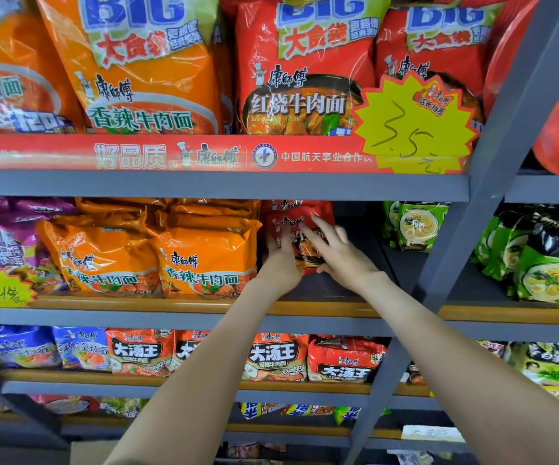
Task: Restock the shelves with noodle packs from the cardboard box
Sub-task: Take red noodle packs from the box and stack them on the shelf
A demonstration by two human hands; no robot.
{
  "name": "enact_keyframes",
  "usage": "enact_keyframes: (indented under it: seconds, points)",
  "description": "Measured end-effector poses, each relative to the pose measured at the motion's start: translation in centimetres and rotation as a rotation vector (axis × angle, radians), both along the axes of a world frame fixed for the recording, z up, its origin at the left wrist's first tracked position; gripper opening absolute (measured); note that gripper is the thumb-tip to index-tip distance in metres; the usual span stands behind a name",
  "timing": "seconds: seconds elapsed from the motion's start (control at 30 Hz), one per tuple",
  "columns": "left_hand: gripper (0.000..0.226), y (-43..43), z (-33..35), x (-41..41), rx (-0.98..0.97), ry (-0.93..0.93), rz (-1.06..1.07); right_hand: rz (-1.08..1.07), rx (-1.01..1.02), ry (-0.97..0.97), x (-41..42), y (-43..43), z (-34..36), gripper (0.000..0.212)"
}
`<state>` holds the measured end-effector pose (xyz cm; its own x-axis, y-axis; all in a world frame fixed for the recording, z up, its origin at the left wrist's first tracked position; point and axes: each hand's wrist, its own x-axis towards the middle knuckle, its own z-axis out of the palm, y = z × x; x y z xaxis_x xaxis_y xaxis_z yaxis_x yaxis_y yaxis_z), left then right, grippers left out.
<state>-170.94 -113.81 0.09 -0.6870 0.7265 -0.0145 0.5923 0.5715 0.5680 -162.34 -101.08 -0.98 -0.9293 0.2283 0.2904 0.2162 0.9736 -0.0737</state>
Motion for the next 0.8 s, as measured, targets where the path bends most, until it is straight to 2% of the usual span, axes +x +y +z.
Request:
enact_keyframes:
  seconds: [0.1, 0.23, 0.3, 0.4, 0.5, 0.63, 0.8]
  points:
    - [0.083, 0.4, 0.4, -0.4, 0.062, 0.1, -0.051, -0.092, -0.003, -0.069, -0.8, 0.4, 0.0, 0.095]
    - [0.083, 0.9, 0.0, -1.0, -0.223, 0.168, -0.072, -0.068, -0.139, -0.222, -1.3, 0.9, 0.0, 0.084]
    - [0.084, 1.1, -0.5, -1.2, -0.363, 0.297, -0.072, -0.067, -0.044, -0.246, -1.3, 1.1, -0.2, 0.071]
    - [0.079, 1.2, -1.1, -1.3, -0.45, 0.405, -0.048, -0.109, 0.138, -0.265, -1.0, 0.8, -0.6, 0.065]
    - [0.082, 1.6, -1.3, -1.3, -0.504, 0.451, -0.049, -0.109, 0.112, -0.314, -1.0, -0.1, -0.8, 0.068]
    - [0.094, 2.9, -1.8, -2.3, -0.555, 0.599, 0.02, -0.122, 0.098, -0.3, -2.2, 0.2, -1.1, 0.074]
    - [0.101, 4.4, -2.4, -4.0, -0.542, 0.842, 0.127, -0.205, 0.105, -0.163, -4.1, 1.2, -1.3, 0.096]
